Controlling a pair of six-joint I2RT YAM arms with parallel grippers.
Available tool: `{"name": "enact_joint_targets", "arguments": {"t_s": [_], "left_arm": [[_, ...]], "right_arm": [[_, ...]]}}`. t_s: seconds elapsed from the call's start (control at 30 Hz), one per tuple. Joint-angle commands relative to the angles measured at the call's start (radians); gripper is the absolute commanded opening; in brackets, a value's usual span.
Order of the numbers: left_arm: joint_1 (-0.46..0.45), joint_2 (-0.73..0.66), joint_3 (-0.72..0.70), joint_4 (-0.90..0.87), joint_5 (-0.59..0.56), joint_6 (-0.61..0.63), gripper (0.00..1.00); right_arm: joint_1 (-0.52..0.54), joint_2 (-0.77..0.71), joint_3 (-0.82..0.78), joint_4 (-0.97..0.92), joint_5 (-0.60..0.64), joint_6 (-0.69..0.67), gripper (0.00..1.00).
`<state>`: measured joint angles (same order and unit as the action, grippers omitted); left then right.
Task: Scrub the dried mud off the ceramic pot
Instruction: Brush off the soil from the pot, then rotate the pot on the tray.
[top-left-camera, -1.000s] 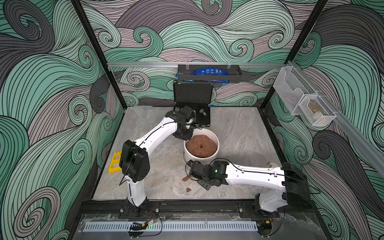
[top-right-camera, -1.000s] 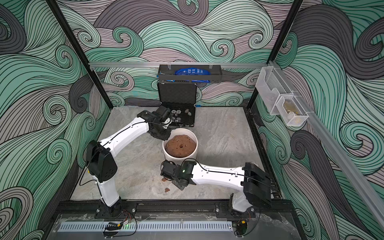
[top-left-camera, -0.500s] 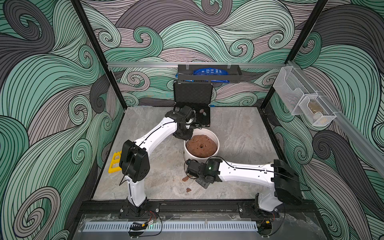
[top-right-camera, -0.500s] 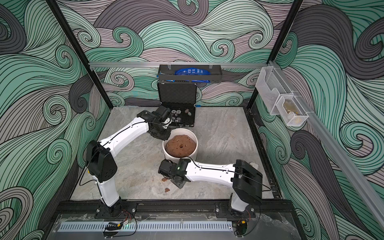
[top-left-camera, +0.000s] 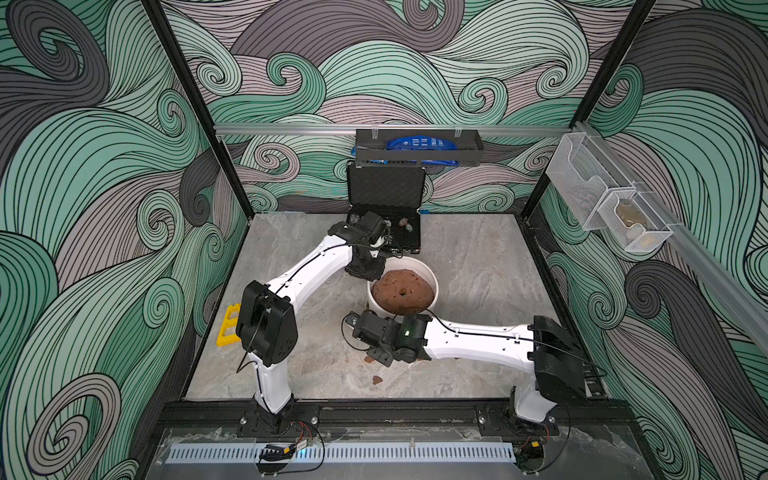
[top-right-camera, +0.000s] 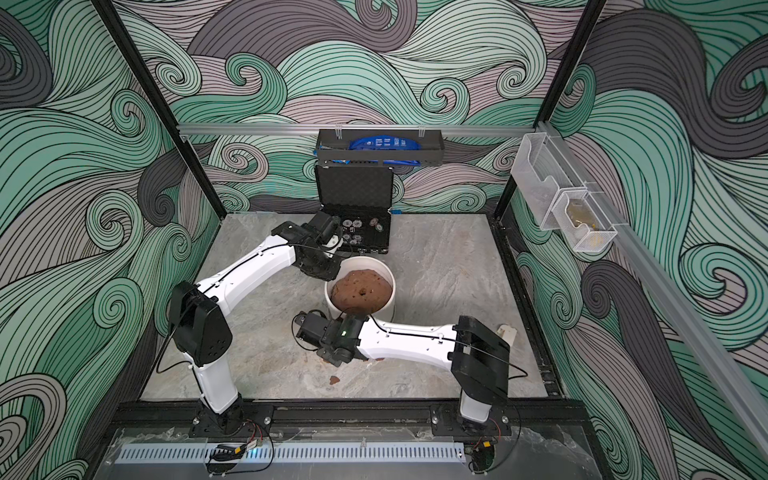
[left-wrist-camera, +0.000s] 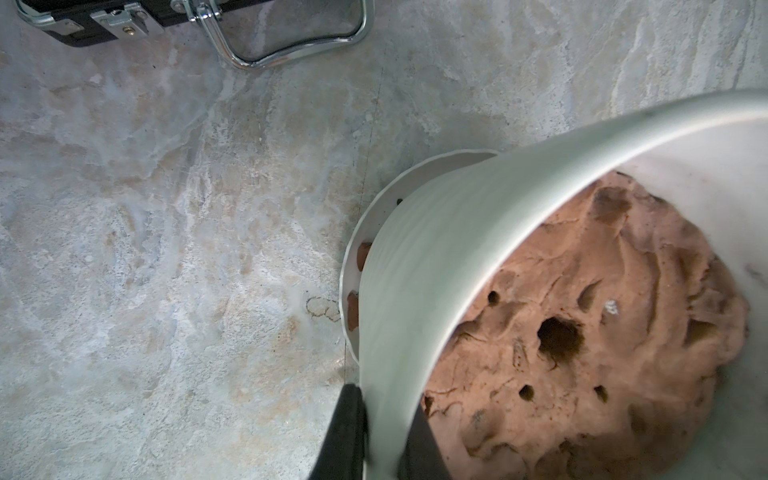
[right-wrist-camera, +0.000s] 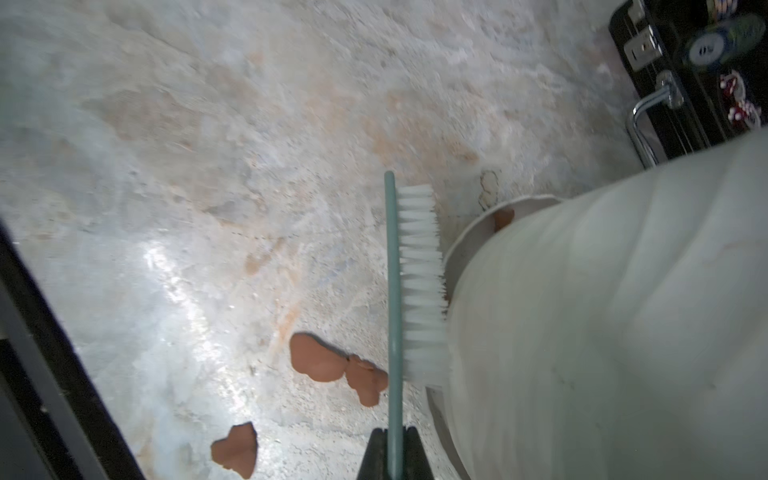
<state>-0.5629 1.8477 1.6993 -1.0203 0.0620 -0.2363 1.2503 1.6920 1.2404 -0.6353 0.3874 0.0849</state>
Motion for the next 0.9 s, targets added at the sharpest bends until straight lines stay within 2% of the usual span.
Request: {"name": "enact_joint_targets", "arguments": {"t_s": [0.0,0.27,0.43,0.53,0.73,0.87], "left_arm": [[0.012,0.016,0.003,-0.051,0.111,-0.009,0.11],[0.018,0.046,0.060,-0.073,0.067,0.024,0.11],[0.037,0.064,0.103,-0.093,0.072,0.054,0.12],[0.047,0.064,0.112,-0.096,0.111,0.099,0.12],[0.058,0.081,0.121,-0.102,0.082,0.254,0.12],[0.073,0.112,0.155,-0.102,0.113,0.300,0.12]], "right_arm": [[0.012,-0.074,-0.072,0.027,-0.028,-0.052,0.00],[0.001,-0.217,-0.160,-0.083,-0.029,0.042,0.00],[-0.020,-0.247,-0.176,-0.136,-0.028,0.059,0.00],[-0.017,-0.291,-0.199,-0.109,-0.053,0.036,0.00],[-0.017,-0.408,-0.258,-0.018,-0.169,-0.078,0.00],[-0.030,-0.440,-0.270,-0.017,-0.175,-0.101,0.00]]}}
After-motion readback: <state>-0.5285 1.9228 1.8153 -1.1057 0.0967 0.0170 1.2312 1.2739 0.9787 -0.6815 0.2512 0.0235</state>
